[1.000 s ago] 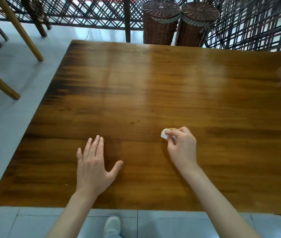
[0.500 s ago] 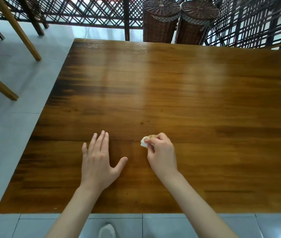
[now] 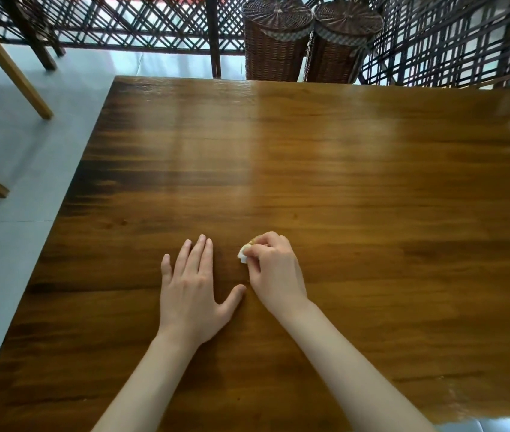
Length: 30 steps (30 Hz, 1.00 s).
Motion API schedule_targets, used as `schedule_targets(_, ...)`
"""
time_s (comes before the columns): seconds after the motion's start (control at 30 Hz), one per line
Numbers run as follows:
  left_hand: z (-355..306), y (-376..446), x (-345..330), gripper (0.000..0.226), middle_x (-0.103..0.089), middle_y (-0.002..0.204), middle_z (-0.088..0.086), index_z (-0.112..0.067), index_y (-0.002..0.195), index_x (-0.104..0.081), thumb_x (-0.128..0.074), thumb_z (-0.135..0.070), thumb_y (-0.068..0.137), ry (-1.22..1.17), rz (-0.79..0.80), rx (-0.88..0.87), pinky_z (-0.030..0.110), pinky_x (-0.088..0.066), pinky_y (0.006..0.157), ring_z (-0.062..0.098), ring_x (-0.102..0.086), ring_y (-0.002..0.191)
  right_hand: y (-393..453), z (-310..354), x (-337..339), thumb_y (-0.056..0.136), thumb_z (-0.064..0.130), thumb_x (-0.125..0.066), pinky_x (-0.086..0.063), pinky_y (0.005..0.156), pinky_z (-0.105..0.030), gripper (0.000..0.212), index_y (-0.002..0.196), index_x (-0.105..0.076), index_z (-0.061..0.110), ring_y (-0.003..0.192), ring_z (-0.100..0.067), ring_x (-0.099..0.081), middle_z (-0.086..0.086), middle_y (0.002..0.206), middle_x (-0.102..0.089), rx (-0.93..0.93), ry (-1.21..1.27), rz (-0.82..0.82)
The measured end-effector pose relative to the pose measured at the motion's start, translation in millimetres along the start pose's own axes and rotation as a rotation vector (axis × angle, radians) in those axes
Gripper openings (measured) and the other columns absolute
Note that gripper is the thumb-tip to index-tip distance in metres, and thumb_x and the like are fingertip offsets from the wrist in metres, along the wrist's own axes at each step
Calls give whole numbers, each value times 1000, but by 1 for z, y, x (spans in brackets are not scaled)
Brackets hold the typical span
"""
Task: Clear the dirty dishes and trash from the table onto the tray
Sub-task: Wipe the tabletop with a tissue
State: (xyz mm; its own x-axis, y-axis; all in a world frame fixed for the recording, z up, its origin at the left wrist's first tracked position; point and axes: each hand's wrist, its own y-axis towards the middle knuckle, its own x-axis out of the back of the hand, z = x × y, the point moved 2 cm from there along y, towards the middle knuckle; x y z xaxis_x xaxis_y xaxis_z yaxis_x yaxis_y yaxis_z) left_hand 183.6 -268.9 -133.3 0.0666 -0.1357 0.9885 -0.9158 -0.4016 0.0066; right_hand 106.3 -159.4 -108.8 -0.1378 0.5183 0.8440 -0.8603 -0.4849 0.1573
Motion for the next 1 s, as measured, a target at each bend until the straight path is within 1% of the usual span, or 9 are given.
schedule_targets(0.13, 0, 0, 0, 88, -39, 146, 5, -14, 141, -40, -36, -72, 75, -11, -5, 5, 50, -12, 111, 26, -32, 137, 4, 0, -1, 87, 7, -62, -51, 75, -24, 16, 97, -74, 8, 92, -17, -57, -6, 96, -67, 73, -47, 28)
schedule_targets(0.23, -1, 1, 0, 88, -41, 145, 5, -14, 140, -42, -36, -73, 75, -4, 8, 9, 50, -13, 110, 26, -34, 136, 8, 1, 1, 85, 5, -64, -51, 77, -30, 15, 95, -75, 7, 93, -20, -57, -7, 90, -69, 123, -105, 38)
schedule_targets(0.33, -1, 0, 1, 87, -45, 143, 5, -13, 138, -46, -38, -72, 75, 2, 13, 6, 49, -14, 109, 27, -38, 134, 12, 0, 2, 84, 3, -64, -50, 78, -30, 14, 93, -75, 6, 89, -21, -59, -8, 87, -70, 146, -111, 62)
schedule_targets(0.47, 0, 1, 0, 86, -47, 140, 7, -12, 136, -48, -40, -72, 74, 5, 9, 3, 50, -15, 107, 28, -41, 132, 14, -2, 0, 76, -1, -72, -54, 70, -29, 11, 84, -75, 5, 77, -20, -63, -8, 78, -70, 154, -130, 44)
schedule_targets(0.57, 0, 0, 1, 86, -47, 141, 6, -13, 136, -48, -39, -72, 74, 5, 15, 6, 50, -14, 108, 27, -41, 132, 17, -6, -2, 75, -1, -73, -55, 67, -28, 11, 83, -75, 7, 74, -19, -62, -6, 78, -69, 157, -170, 25)
schedule_targets(0.7, 1, 0, 2, 87, -47, 141, 6, -12, 136, -47, -39, -73, 74, 6, 18, 3, 50, -15, 107, 27, -41, 132, 34, -33, 6, 84, -1, -62, -52, 71, -29, 15, 90, -74, 7, 80, -20, -59, -7, 84, -68, 32, -198, -46)
schedule_targets(0.8, 1, 0, 2, 87, -48, 140, 7, -12, 136, -48, -41, -72, 74, -4, 19, 3, 51, -16, 107, 28, -42, 131, 40, -39, 8, 85, 1, -62, -52, 71, -31, 14, 90, -74, 6, 80, -21, -58, -7, 83, -69, 6, -223, -72)
schedule_targets(0.9, 0, 0, 2, 87, -49, 139, 7, -11, 135, -49, -43, -72, 73, -12, 14, 2, 52, -18, 106, 28, -43, 130, 42, -49, 14, 87, 2, -58, -51, 72, -32, 16, 90, -73, 6, 82, -21, -57, -8, 83, -67, -79, -134, -81)
schedule_targets(1.0, 1, 1, 3, 86, -50, 137, 8, -10, 133, -50, -43, -71, 73, -14, 2, -6, 52, -20, 105, 29, -45, 129, 53, -81, 35, 87, 1, -56, -43, 74, -30, 18, 94, -72, 2, 84, -28, -58, -12, 86, -65, -218, -46, -205)
